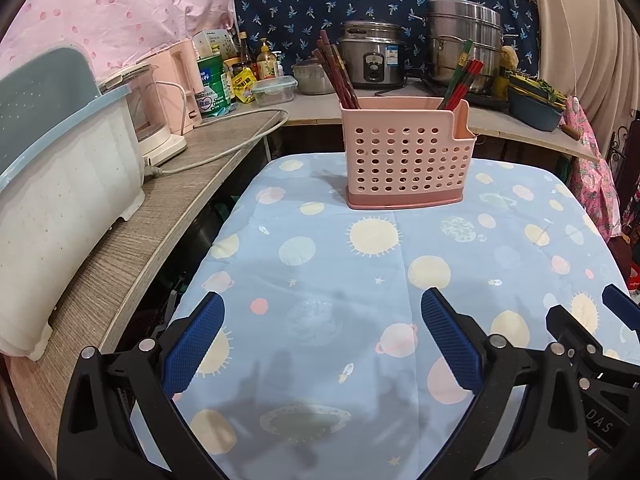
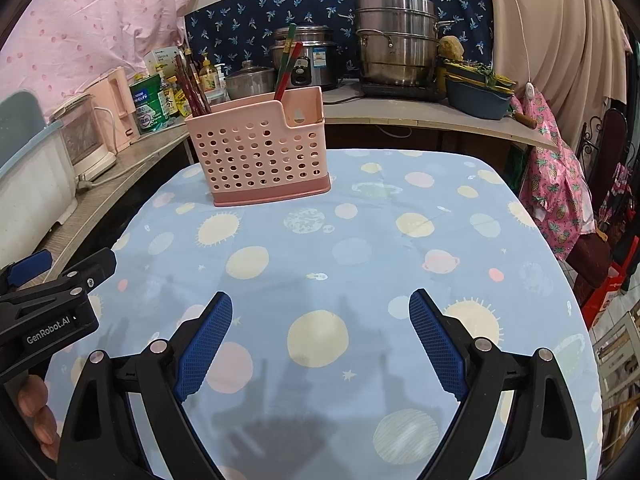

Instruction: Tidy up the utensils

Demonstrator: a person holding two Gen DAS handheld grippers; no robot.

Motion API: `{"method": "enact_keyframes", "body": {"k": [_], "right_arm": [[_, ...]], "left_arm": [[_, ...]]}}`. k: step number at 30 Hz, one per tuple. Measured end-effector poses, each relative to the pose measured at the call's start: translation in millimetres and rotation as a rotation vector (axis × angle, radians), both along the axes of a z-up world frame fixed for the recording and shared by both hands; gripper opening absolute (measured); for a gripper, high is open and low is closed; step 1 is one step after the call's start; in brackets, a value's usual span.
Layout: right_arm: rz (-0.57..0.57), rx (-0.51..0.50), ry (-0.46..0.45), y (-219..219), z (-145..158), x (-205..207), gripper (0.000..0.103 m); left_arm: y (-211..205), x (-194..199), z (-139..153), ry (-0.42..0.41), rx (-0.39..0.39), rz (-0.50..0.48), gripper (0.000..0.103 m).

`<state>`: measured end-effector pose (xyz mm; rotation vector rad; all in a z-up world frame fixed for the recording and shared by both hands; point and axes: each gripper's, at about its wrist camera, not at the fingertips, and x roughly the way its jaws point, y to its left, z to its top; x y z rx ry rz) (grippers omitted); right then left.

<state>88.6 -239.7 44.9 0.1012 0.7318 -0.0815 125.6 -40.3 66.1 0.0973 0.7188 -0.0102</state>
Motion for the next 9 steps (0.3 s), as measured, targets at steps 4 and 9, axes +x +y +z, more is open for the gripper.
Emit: {"method": "enact_keyframes", "body": {"k": [4, 9], "right_arm": [[-0.002, -0.003, 0.002, 0.0, -0.8, 0.5, 0.086], [-0.009, 0.001, 0.005, -1.9, -2.4, 1.7, 0.086]], "left_arm": [[1.8, 1.9, -0.8, 0.005, -0.013, 0.002, 0.094], [2.6, 3.1, -1.8, 0.010, -0.026, -0.011, 0.094]]}}
